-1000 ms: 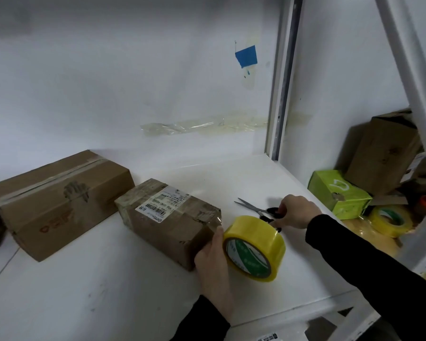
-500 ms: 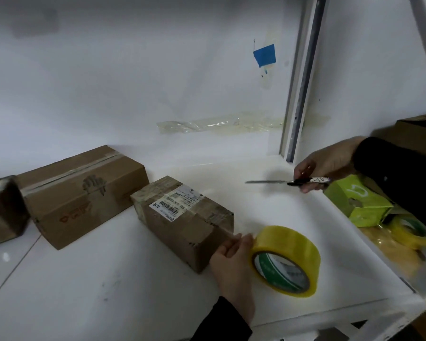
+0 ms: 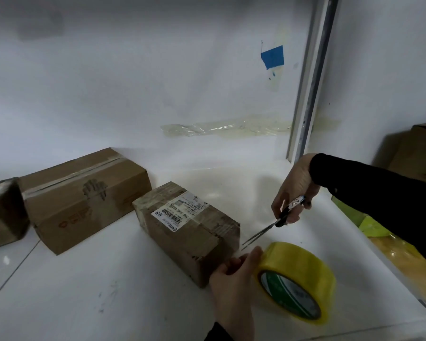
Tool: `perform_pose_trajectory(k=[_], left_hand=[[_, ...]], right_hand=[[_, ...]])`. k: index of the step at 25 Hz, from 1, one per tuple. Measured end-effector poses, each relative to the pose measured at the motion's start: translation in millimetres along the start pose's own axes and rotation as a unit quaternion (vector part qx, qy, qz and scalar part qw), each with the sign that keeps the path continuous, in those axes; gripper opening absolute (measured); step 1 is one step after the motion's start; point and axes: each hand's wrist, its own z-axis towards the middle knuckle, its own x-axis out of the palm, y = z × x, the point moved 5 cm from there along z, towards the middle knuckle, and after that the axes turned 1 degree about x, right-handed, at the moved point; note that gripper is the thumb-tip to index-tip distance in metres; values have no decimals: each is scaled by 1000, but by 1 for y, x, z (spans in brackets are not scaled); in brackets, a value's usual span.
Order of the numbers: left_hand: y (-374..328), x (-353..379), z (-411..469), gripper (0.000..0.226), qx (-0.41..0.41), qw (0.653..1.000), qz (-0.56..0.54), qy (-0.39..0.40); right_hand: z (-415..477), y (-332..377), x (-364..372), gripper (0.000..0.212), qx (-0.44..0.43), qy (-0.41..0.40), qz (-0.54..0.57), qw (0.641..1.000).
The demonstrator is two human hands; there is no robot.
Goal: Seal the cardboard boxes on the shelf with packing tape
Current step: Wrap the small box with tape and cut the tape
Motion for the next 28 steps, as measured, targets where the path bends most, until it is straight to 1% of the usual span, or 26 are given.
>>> perform_pose_trajectory(k=[3,5,6,8,9,11,12,15,18,19,22,23,24,26,27,28], left_hand=[[1,1,-5,78,-3,1000,-15,15],[2,2,-6,85,-5,999,-23,29],[2,2,-5,80,-8,999,-27,37],[3,3,-5,52,-13,998,-36,42],[3,2,-6,38,-16,998,-40,38],[3,2,-8,20,-15,998,-42,37],[4,2,-9,16,-14,998,-42,38],[3,1,-10,23,-17,998,-46,40],[1,0,-9,26,-12,998,-44,36],[0,-1,-8,26,-12,998,-43,33],[-2,-3,-7,27,-6,999,-37,30],[-3,-3,-8,27,-4,999,-35,34],[-4,-3,-9,27,-1,999,-32,36],[-6,-3,-10,25,1,999,-24,38],[-6,-3,-9,25,0,999,-22,40],[-7,-4,-10,25,-2,999,-22,43]], right_hand=[[10,9,4,40,-20,-6,-5,1000],[16,11,7,37,-29,-9,-2,1000],[18,12,8,33,-33,-11,-3,999],[20,12,9,14,-40,-24,-5,999],[19,13,9,9,-45,-34,-8,998],[18,12,8,23,-57,-56,-21,997],[17,12,8,29,-63,-63,-24,996],[15,12,9,37,-71,-85,-23,994],[15,10,13,35,-68,-74,-5,995],[16,10,16,31,-65,-61,12,996],[15,11,26,10,-68,-17,29,997],[15,12,27,9,-71,-10,21,997],[15,12,28,16,-74,-6,13,997],[18,12,27,37,-74,-9,3,997],[20,13,27,42,-72,-15,-1,997],[20,15,26,40,-69,-20,-3,997]])
